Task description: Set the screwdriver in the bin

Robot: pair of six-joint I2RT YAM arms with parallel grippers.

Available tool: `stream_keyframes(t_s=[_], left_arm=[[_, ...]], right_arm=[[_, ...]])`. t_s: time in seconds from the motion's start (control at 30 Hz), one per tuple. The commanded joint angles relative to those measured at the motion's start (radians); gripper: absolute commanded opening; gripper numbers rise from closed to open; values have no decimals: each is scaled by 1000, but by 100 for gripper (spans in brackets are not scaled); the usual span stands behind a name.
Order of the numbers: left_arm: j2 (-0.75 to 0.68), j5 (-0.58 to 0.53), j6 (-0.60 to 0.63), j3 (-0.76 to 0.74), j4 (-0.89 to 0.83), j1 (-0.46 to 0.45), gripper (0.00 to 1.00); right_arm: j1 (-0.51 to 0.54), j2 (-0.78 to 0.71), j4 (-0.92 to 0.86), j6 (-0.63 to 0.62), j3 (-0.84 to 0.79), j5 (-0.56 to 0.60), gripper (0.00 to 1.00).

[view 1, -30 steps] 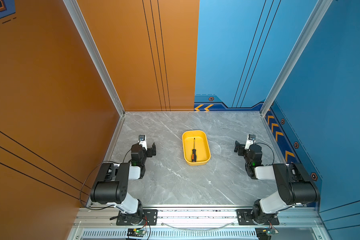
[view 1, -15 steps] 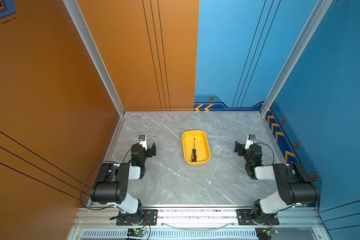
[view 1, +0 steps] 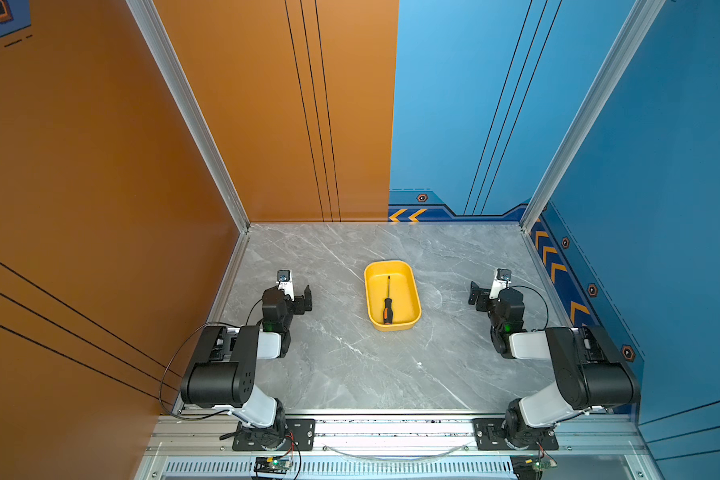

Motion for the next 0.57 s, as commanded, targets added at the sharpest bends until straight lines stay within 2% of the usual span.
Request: stream_keyframes(t_s=[0.0,0.53], left_arm=[[2,0,-6,5,-7,-9,98],[2,-7,-5,3,-6,-12,98]], right_arm=[[3,-2,-6,-6,-3,22,100],[2,-1,-9,-6,-3,21,100]])
